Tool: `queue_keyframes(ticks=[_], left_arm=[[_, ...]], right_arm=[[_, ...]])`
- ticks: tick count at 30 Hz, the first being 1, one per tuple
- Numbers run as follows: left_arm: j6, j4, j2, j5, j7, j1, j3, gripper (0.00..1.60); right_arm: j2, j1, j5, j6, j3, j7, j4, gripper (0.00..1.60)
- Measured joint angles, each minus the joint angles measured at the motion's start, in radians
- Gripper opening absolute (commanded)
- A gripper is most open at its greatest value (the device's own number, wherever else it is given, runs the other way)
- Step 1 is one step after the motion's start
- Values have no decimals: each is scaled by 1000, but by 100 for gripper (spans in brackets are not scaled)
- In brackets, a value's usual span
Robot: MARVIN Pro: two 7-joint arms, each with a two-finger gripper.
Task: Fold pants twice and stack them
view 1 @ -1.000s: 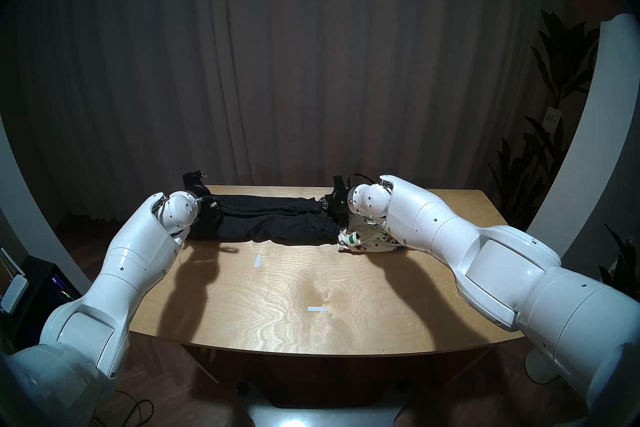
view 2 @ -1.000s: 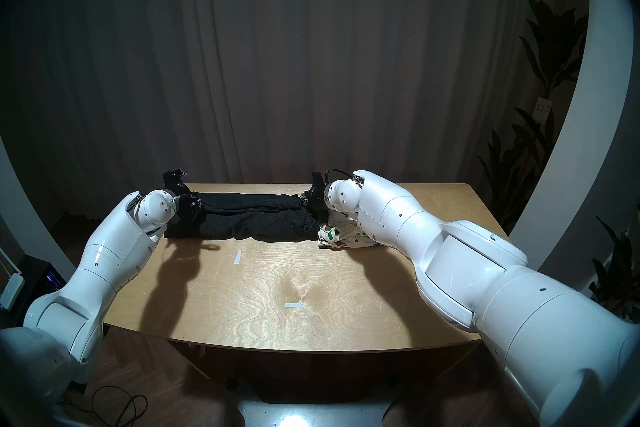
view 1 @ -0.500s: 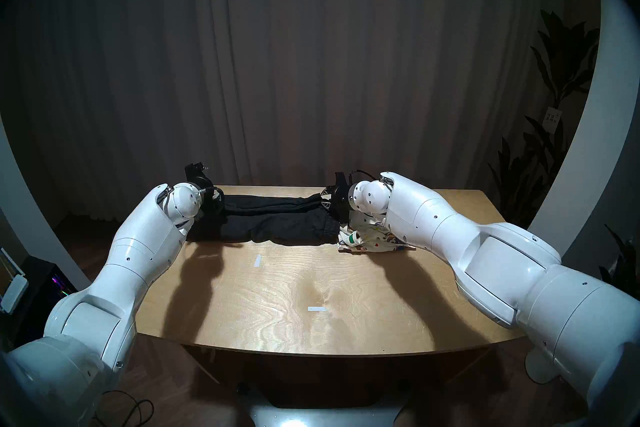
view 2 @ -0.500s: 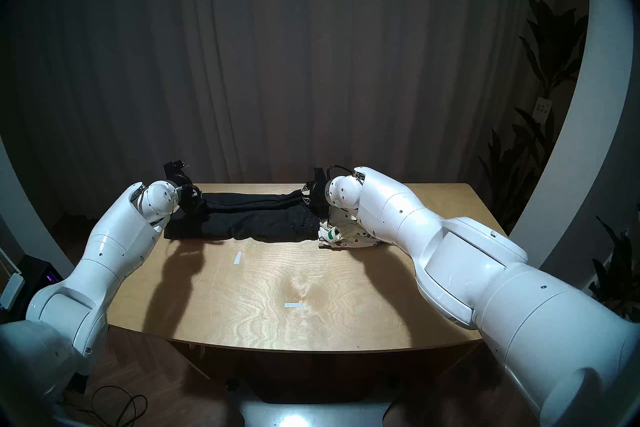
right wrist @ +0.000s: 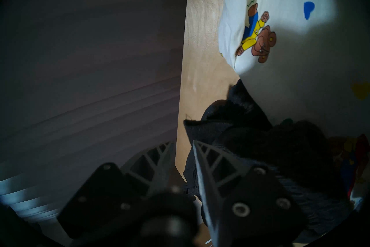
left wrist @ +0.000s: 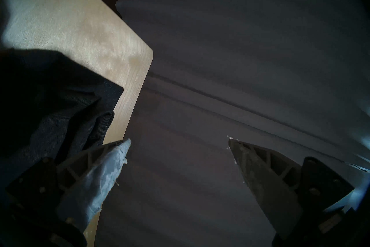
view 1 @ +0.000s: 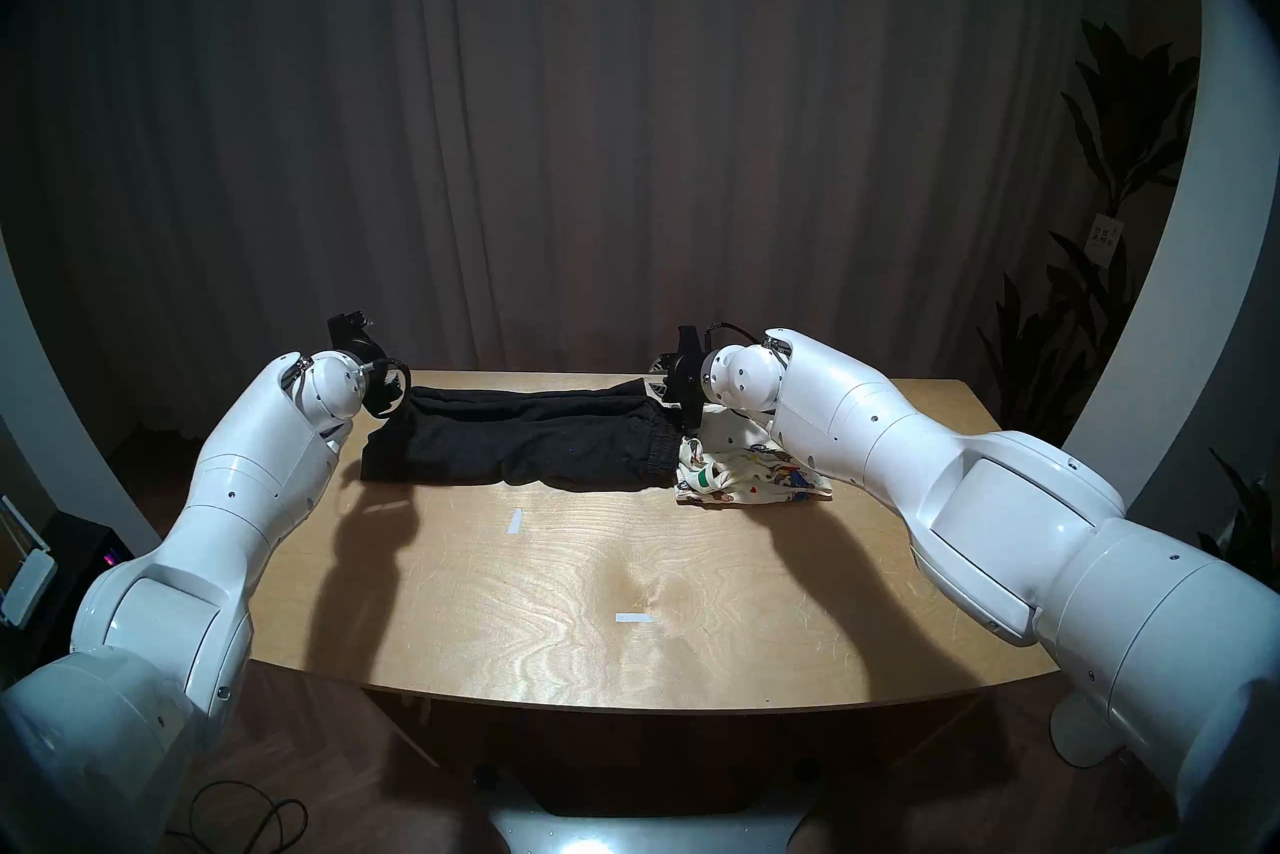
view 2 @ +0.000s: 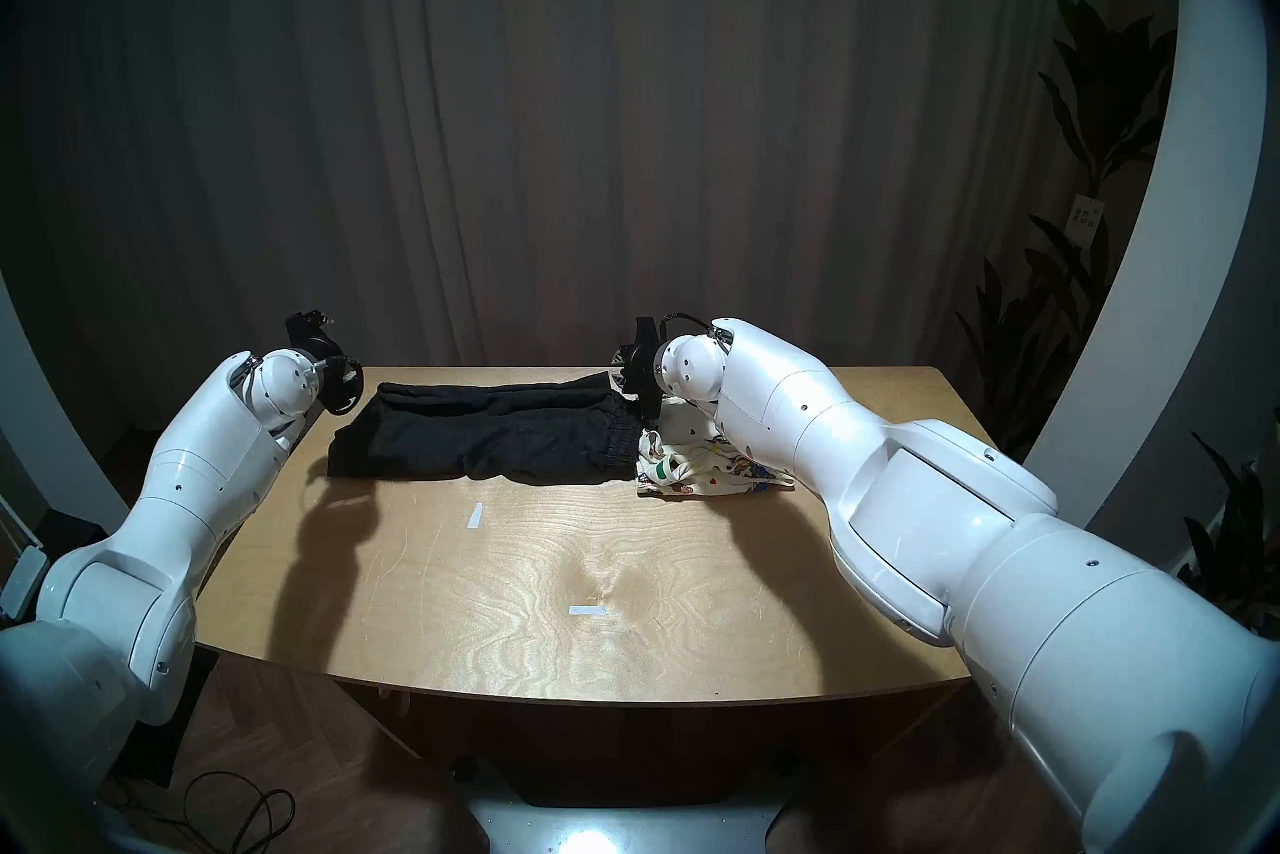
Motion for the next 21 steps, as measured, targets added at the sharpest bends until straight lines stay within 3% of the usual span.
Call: queue_keyframes(ticks=[7, 9, 10, 21], left_arm=[[10, 36, 18, 17, -12, -27, -9, 160], [14, 42, 22, 21, -15, -34, -11, 160], [17, 46, 24, 25, -18, -40, -12, 160], [73, 53, 45, 64, -67, -75, -8, 160]], right_arm=[[-6, 12, 0, -21, 4, 10, 12, 73], [-7, 15, 0, -26, 5, 14, 16, 137], [-8, 17, 0, -31, 6, 16, 19, 160], [-9, 63, -34, -56, 10, 58, 36, 160]])
